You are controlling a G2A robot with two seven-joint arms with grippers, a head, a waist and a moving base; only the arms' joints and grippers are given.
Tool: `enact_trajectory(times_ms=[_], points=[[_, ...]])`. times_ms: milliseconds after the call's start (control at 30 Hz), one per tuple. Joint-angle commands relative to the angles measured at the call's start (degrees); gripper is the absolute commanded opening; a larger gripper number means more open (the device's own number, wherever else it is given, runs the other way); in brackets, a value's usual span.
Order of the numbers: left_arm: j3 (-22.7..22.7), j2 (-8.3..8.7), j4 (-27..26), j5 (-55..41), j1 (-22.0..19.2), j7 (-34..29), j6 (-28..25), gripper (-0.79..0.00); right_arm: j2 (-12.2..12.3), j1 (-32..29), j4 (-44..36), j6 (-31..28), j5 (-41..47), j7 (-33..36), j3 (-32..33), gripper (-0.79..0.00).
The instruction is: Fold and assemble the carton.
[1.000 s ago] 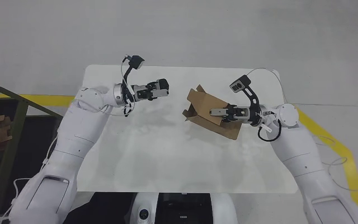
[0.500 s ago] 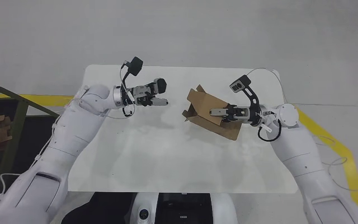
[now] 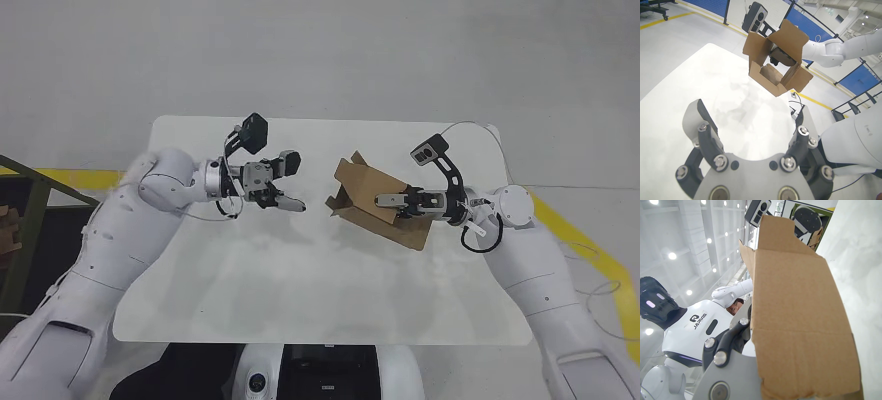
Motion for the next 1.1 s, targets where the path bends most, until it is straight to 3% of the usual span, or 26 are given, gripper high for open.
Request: enact_trajectory(times_ms=[0, 133, 600, 733, 800, 900, 967, 1067], points=[[0.7, 0.33, -0.7, 4.4, 0.4, 2.9, 0.0, 0.000, 0.0, 0.0, 0.0, 0.0, 0.0, 0.0, 0.0, -0.785], [2.2, 1.07, -1.6, 12.2, 0.1, 10.3, 0.0, 0.000, 0.0, 0.0, 0.0, 0.0, 0.0, 0.0, 0.0, -0.785], [2.2, 1.07, -1.6, 12.2, 0.1, 10.3, 0.0, 0.000, 0.0, 0.0, 0.0, 0.0, 0.0, 0.0, 0.0, -0.785], [3.0, 0.91, -2.6, 20.5, 0.4, 8.0, 6.0, 0.000, 0.0, 0.0, 0.0, 0.0, 0.0, 0.0, 0.0, -0.785], [3.1, 0.70, -2.1, 23.9, 0.1, 9.6, 6.3, 0.000, 0.0, 0.0, 0.0, 0.0, 0.0, 0.0, 0.0, -0.785], [3.4, 0.38, -0.9, 28.4, -0.3, 13.7, 2.7, 0.000, 0.0, 0.0, 0.0, 0.0, 0.0, 0.0, 0.0, -0.785], [3.2, 0.17, -0.5, 32.1, -0.3, 18.0, 0.0, 0.000, 0.0, 0.0, 0.0, 0.0, 0.0, 0.0, 0.0, -0.785], [4.3, 0.11, -1.3, 39.2, 0.3, 24.6, 0.0, 0.000, 0.0, 0.0, 0.0, 0.0, 0.0, 0.0, 0.0, -0.785]])
